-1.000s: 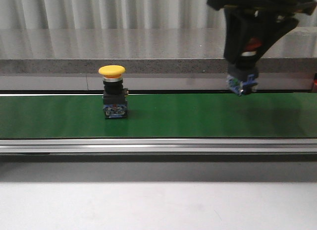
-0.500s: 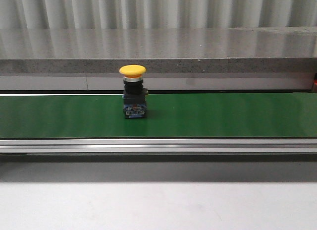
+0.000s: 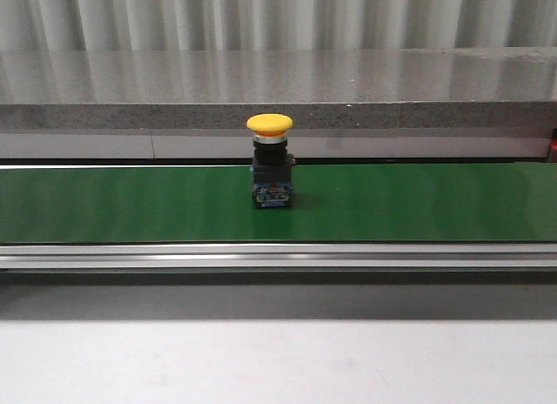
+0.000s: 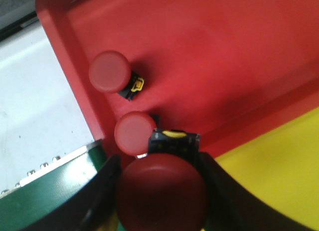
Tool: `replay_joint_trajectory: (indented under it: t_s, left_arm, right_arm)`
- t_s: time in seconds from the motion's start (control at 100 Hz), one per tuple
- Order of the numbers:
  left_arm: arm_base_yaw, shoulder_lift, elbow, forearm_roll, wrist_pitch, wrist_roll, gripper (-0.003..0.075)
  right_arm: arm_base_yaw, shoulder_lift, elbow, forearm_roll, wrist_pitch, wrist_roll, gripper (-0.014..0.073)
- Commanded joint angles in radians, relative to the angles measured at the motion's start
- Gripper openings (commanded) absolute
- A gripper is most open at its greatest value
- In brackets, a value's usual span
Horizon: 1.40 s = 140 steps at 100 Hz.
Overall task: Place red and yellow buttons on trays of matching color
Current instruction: 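Lift the red button with the right gripper and release it in the red tray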
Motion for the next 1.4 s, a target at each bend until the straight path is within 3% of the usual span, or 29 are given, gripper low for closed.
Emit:
replay_joint_trajectory:
  t_s: [0.0, 0.41, 1.06, 1.16, 1.31, 1.39]
  left_arm:
    - [-0.008, 0.002, -0.026, -0.015, -0.062, -0.003, -0.002]
    - [-0.008, 0.002, -0.026, -0.015, -0.062, -0.003, -0.002]
    - [-0.008, 0.002, -0.026, -0.015, -0.062, -0.003, -0.002]
    - [-0.008, 0.002, -0.026, -0.015, -0.062, -0.003, -0.002]
    - [-0.008, 0.002, -0.026, -0.015, -0.062, -0.003, -0.002]
    - [-0.008, 0.002, -0.026, -0.015, -0.062, -0.003, -0.002]
  right_arm:
    - [-0.008, 0.002, -0.073, 0.003, -0.053, 0.004, 0.0077]
    - [-0.013, 0.216, -0.289, 0.003, -0.062, 0.034, 0.0077]
    - [-0.021, 0.381, -0.299, 0.004, -0.177, 0.037, 0.0085]
    - [-0.021, 0.383, -0.299, 0.004, -0.171, 0.037, 0.0176]
    - [-0.021, 0.381, -0.299, 0.004, -0.169, 0.037, 0.0453]
    - [-0.021, 0.375, -0.299, 0.004, -0.169, 0.037, 0.0512]
